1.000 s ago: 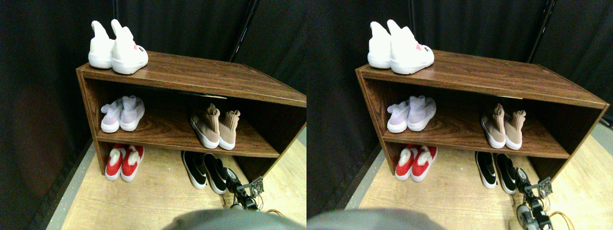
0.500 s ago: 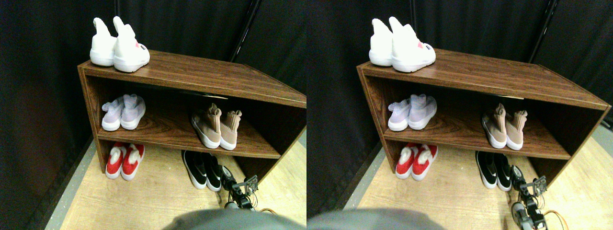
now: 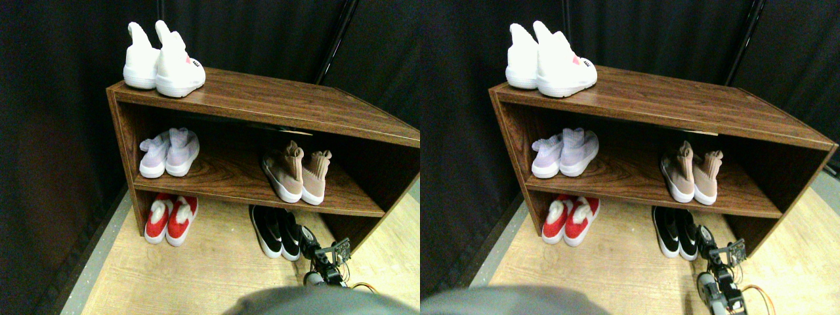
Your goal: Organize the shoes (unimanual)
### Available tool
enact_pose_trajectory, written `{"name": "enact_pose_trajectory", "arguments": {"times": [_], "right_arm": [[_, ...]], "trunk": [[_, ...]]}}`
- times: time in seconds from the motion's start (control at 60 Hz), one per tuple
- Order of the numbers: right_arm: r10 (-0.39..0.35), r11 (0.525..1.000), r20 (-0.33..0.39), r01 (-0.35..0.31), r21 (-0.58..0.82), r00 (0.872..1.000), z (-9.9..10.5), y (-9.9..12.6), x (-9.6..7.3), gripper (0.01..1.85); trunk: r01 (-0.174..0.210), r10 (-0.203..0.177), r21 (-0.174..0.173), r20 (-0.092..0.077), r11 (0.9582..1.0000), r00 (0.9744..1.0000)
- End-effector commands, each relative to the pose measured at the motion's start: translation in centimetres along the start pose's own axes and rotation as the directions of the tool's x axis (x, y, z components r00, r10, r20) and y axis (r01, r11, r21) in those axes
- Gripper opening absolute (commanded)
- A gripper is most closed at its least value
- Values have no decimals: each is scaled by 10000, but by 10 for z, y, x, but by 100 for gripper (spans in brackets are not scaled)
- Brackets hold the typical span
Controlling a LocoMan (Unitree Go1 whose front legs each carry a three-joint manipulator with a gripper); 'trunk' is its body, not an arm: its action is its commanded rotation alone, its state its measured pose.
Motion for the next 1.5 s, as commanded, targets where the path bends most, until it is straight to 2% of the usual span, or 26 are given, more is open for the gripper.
{"name": "enact_pose_trajectory", "arguments": {"times": [0.017, 0.15, 0.167, 0.2, 0.3, 0.317, 0.433, 0.517, 0.617, 0.717, 0.733, 0.85, 0.883, 0.933, 1.017, 1.067, 1.133, 1.2, 1.267, 1.283, 1.333, 1.367, 1.467, 1.5], "right_arm": [[453, 9990, -578, -452, 28, 9973, 0, 6, 3, 6], [509, 9987, -587, -512, -33, 9970, 3, 10, 1, 6], [520, 9986, -581, -523, -29, 9970, 3, 11, 1, 6], [536, 9986, -542, -537, -3, 9971, 4, 11, 1, 6], [493, 9987, -332, -496, -70, 9982, 10, 16, -2, 6], [507, 9978, -1, -507, -427, 9987, 15, 20, -5, 6], [1013, 9929, 343, -989, -664, 9943, 25, 29, -12, 6], [1201, 9882, 234, -1172, -990, 9925, 35, 35, -16, 6], [1630, 9792, 204, -1592, -1256, 9864, 47, 44, -30, 6], [1733, 9785, 205, -1698, -1174, 9847, 50, 47, -44, 6], [1846, 9762, 190, -1810, -1194, 9826, 51, 48, -54, 6], [2076, 9673, 177, -2025, -1524, 9781, 54, 48, -72, 6], [2286, 9571, -106, -2267, -1807, 9735, 56, 48, -78, 6], [2351, 9540, -42, -2315, -1906, 9720, 58, 47, -89, 6], [2655, 9320, -557, -2710, -2407, 9625, 59, 49, -108, 6], [2720, 9299, -852, -2846, -2331, 9585, 60, 50, -113, 6], [2895, 9221, -718, -2982, -2465, 9545, 58, 54, -128, 6], [3230, 9002, -1115, -3414, -2705, 9398, 53, 61, -144, 6], [3254, 8917, -1358, -3514, -2853, 9358, 48, 66, -153, 6], [3316, 8882, -1557, -3636, -2809, 9305, 43, 69, -159, 6], [3397, 8808, -1701, -3763, -2875, 9250, 39, 73, -164, 6], [3430, 8740, -2131, -3939, -2846, 9149, 32, 77, -168, 6], [3502, 8725, -2425, -4093, -2670, 9047, 21, 85, -175, 6], [3676, 8601, -2666, -4348, -2669, 8909, 15, 89, -178, 6]], "trunk": [[-164, 161, -154, -219, 9997, 9996], [-164, 161, -154, -219, 9997, 9996], [-17, 16, -63, -169, 10000, 9999], [-17, 16, -63, -169, 10000, 9999], [84, -84, -26, -90, 10000, 9999], [120, -120, -5, -52, 9999, 9999], [230, -230, 28, 40, 9997, 9997], [320, -320, 66, 97, 9995, 9994], [413, -415, 96, 167, 9991, 9990], [461, -463, 121, 221, 9989, 9987], [487, -490, 130, 240, 9987, 9985], [562, -566, 137, 303, 9983, 9979], [562, -566, 137, 303, 9983, 9979], [580, -585, 153, 352, 9982, 9977], [606, -612, 158, 404, 9980, 9973], [620, -627, 168, 465, 9979, 9969], [632, -640, 165, 532, 9979, 9965], [638, -648, 185, 580, 9978, 9962], [650, -660, 184, 639, 9977, 9958], [659, -669, 179, 661, 9977, 9956], [652, -662, 167, 691, 9977, 9954], [639, -649, 165, 706, 9978, 9954], [605, -613, 134, 737, 9981, 9954], [585, -593, 119, 750, 9982, 9954]]}}
